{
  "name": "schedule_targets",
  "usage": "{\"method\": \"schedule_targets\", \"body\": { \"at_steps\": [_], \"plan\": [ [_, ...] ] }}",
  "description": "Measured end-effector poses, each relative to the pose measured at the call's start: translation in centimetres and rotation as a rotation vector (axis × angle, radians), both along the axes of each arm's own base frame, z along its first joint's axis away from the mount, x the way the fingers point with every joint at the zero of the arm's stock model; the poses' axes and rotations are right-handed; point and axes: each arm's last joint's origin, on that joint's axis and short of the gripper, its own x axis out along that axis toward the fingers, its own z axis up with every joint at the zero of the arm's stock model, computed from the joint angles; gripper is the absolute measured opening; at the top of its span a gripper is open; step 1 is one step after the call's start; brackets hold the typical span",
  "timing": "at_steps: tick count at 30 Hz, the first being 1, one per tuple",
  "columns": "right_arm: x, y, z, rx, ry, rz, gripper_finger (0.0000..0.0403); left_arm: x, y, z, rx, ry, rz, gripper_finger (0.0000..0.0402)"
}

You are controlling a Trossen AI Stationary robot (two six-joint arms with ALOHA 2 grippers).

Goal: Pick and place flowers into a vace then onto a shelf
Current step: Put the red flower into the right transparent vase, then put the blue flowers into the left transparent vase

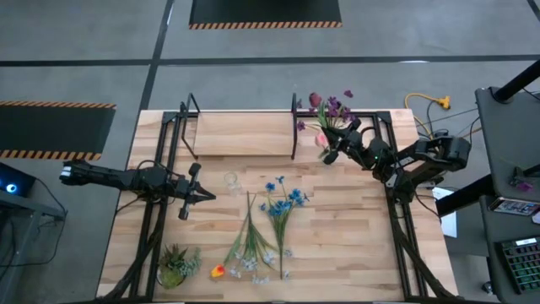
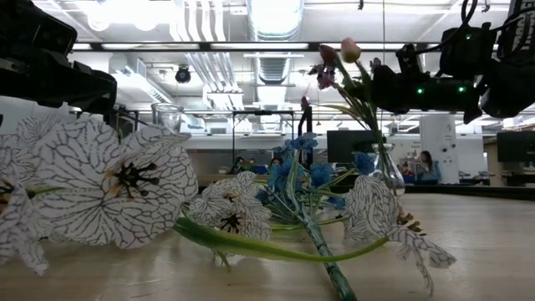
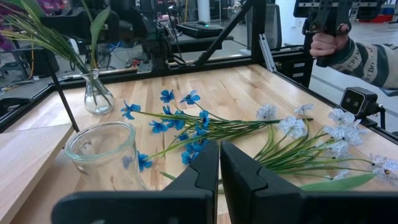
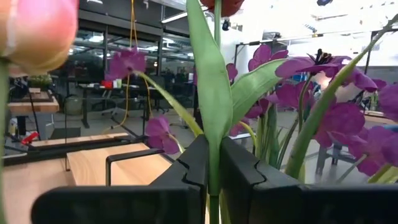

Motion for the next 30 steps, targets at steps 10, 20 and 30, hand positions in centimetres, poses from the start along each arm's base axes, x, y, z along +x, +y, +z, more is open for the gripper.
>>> {"method": "schedule_targets", "body": {
  "at_steps": [10,20,30],
  "plan": [
    [-0.7,0.4,-0.2,0.005,0.007,0.006,0.0133,0.0,0.0,0.0,0.000,0.000,0.000,0.0000],
    [-2.7,2.4,0.0,-0.015,-0.028,0.082,0.0203,0.0,0.0,0.0,0.000,0.000,0.000,0.0000],
    [-2.9,4.4,0.7,-0.024,-0.056,0.203,0.0206,0.0,0.0,0.0,0.000,0.000,0.000,0.0000]
  ]
}}
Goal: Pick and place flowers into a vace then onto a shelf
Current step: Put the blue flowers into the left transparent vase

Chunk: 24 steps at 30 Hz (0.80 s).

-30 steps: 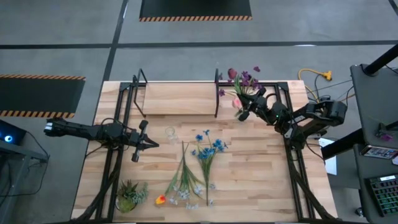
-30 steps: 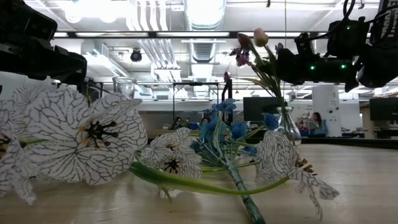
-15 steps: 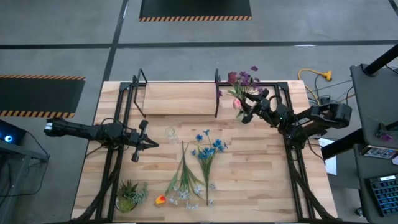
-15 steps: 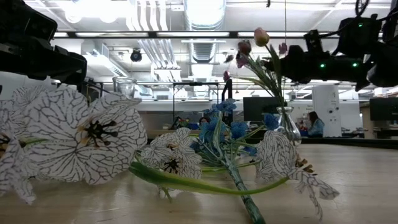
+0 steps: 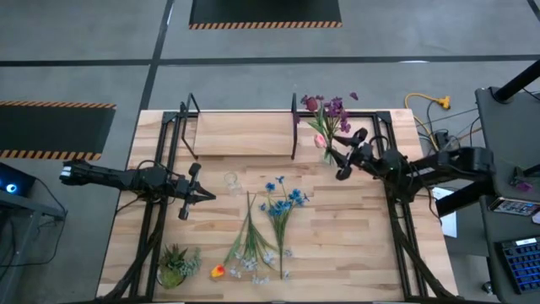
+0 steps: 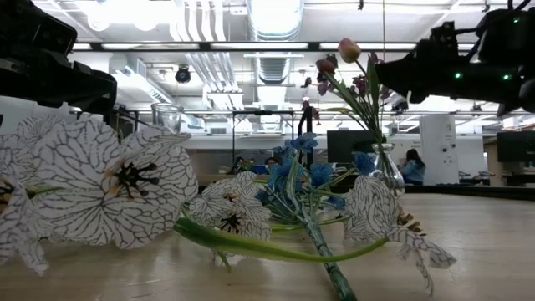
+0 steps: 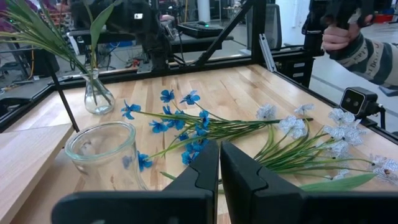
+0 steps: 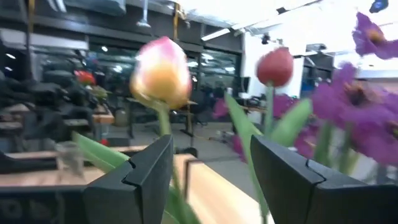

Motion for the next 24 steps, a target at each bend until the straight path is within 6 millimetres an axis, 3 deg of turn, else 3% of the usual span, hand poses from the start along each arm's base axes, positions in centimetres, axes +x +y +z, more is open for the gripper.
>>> {"method": "schedule_targets", "body": {
  "at_steps": [9,24],
  "plan": [
    [0.1,2.0,0.5,0.092,-0.019,0.223,0.0206,0.0,0.0,0.0,0.000,0.000,0.000,0.0000],
    [-0.2,4.1,0.2,0.213,0.137,0.355,0.0206,0.0,0.0,0.0,0.000,0.000,-0.001,0.0000]
  ]
}}
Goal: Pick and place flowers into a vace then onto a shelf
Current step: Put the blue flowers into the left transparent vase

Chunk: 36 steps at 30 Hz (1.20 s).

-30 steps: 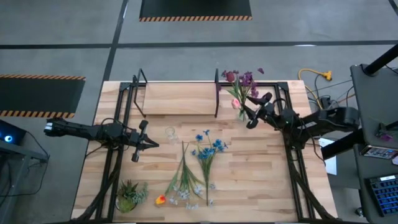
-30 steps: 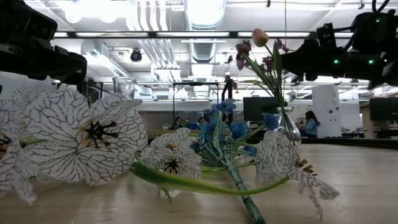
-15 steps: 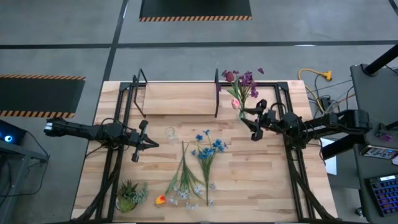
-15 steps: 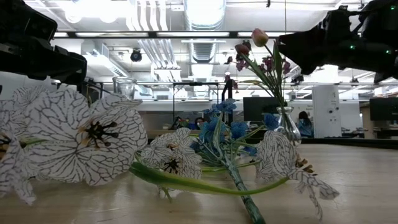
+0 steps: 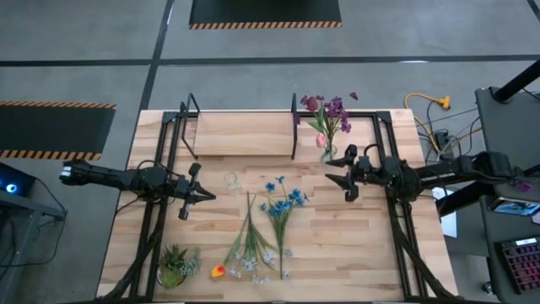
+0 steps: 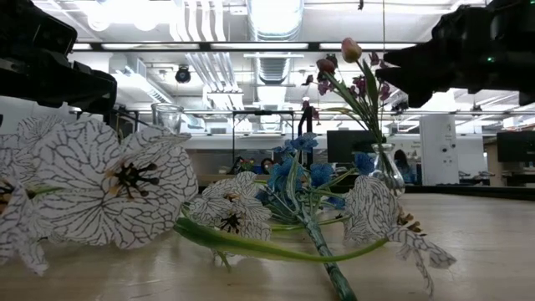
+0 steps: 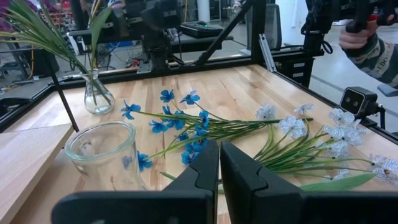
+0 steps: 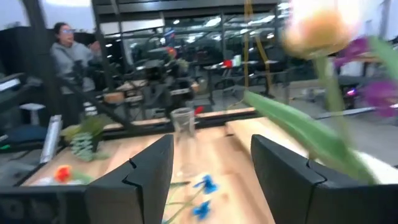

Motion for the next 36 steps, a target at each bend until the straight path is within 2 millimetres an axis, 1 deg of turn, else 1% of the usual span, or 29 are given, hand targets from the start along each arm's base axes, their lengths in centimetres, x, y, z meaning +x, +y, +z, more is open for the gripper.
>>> {"method": "schedule_targets", "body": {
  "at_steps": [5,12,17,22,24,28,33,36],
  "plan": [
    [-0.5,0.9,0.0,0.009,0.034,0.057,0.0206,0.0,0.0,0.0,0.000,0.000,0.000,0.0000],
    [-1.1,1.4,-0.1,0.027,0.070,0.059,0.0205,0.0,0.0,0.0,0.000,0.000,0.000,0.0000],
    [-1.6,2.2,-0.6,0.041,0.134,0.111,0.0205,0.0,0.0,0.0,0.000,-0.001,0.001,0.0000],
    [-2.2,2.8,-0.3,0.025,0.124,0.158,0.0205,0.0,0.0,0.0,-0.002,0.000,0.001,0.0000],
    [-2.4,2.9,-0.5,0.022,0.140,0.163,0.0205,0.0,0.0,0.0,-0.013,0.001,0.003,0.0000],
    [-2.9,2.8,-1.0,0.017,0.191,0.101,0.0201,0.0,0.0,0.0,-0.030,0.004,0.006,0.0000],
    [-3.2,2.8,-0.7,-0.025,0.153,0.132,0.0189,0.0,0.0,0.0,-0.051,0.007,0.009,0.0000],
    [-3.3,2.9,-0.7,-0.034,0.147,0.160,0.0182,0.0,0.0,0.3,-0.056,-0.023,0.009,0.0000]
  ]
}}
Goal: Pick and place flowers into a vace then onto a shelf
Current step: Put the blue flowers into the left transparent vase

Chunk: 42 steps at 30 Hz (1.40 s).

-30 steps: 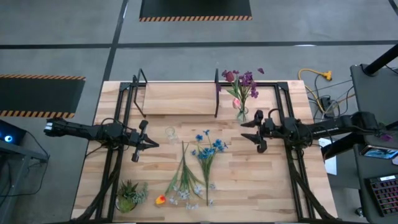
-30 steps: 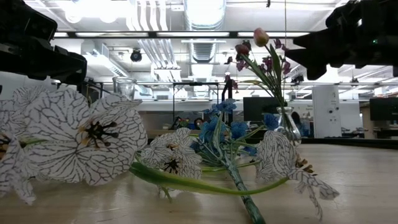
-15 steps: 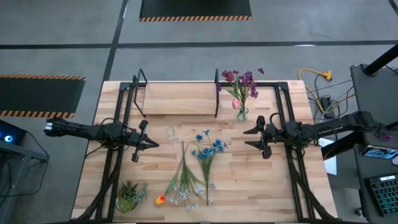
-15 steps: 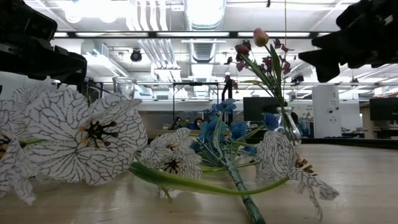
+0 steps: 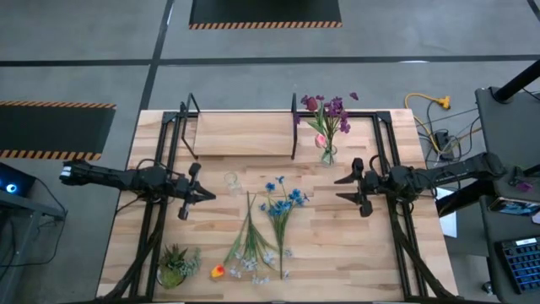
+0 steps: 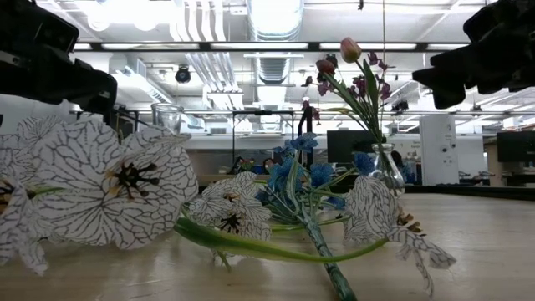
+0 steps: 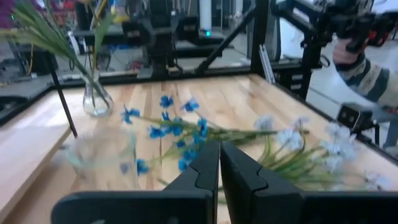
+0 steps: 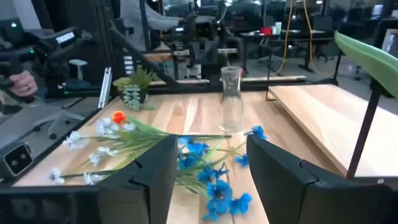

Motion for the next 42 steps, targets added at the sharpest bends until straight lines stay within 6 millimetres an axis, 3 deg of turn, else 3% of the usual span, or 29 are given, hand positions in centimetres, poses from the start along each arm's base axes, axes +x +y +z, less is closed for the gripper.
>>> {"method": "schedule_targets", "body": {
  "at_steps": [12,20,24,32,37,42],
  "plan": [
    [-0.8,-0.3,-0.3,-0.052,0.014,-0.038,0.0156,0.1,0.0,0.8,-0.013,-0.083,0.001,0.0000],
    [-1.7,-0.6,0.6,-0.096,-0.096,-0.106,0.0136,0.1,0.2,1.0,-0.038,-0.101,0.064,0.0005],
    [-1.9,-0.6,0.6,-0.101,-0.098,-0.114,0.0128,0.1,0.2,1.3,-0.060,-0.131,0.073,0.0045],
    [-1.8,-0.6,0.5,-0.087,-0.079,-0.112,0.0123,-0.1,0.2,3.3,-0.070,-0.336,0.071,0.0174],
    [-1.7,-0.6,0.1,-0.113,-0.038,-0.110,0.0121,-0.6,0.3,4.9,-0.085,-0.514,0.071,0.0197],
    [-1.7,-0.6,0.3,-0.131,-0.055,-0.112,0.0118,-0.7,0.3,5.2,-0.067,-0.538,0.074,0.0199]
  ]
}}
